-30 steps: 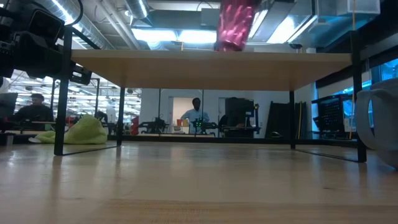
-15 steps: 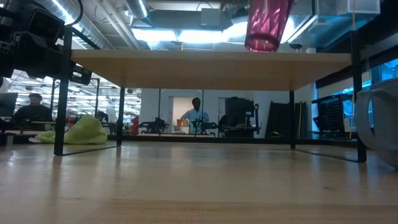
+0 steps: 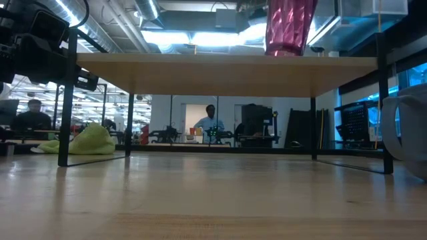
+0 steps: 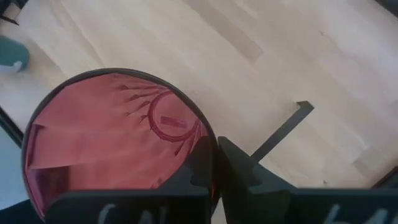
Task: Stack small to large cups/mugs on shelf
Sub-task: Put the red glass on the shelf, then adjust the shelf on the table
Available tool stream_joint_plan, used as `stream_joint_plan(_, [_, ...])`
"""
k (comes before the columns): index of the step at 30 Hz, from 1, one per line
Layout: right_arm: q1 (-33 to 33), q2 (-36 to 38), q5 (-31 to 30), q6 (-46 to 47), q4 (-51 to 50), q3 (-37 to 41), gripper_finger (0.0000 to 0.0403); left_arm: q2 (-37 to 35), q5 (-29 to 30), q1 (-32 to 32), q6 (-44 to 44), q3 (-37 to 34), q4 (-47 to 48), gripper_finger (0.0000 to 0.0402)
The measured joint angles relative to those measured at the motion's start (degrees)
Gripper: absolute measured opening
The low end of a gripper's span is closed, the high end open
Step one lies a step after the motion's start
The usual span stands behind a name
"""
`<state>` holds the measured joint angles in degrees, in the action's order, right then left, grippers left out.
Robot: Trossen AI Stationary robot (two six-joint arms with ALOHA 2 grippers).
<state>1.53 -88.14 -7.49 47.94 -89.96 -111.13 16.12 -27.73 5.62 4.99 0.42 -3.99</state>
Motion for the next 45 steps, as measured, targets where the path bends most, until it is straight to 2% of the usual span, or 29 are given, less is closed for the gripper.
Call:
stream_joint_plan(14, [-2.17,0.00,0.00,-1.59,-0.02,0.04,0.0015,-0.01,0.00,-0.01,0.00,-0.01,0.00,0.0035])
stream_joint_plan(22, [-2.17,0.29,2.75,-0.08,0.52,6.26,0.0016,-0.01,0.00,0.00,0.00,-0.01,0.00,0.0035])
stream_joint_plan(34, [-2.17,-0.04,1.24,-0.49,-0.20,2.19,0.0019,-0.01,0.00,0.00,-0.01,-0.02,0.00,0.0035])
stream_joint_plan(45, [-2.17,-0.02,2.08,-0.62,-0.06,2.08,0.0074,-0.02,0.00,0.00,0.00,-0.01,-0.01,0.0035])
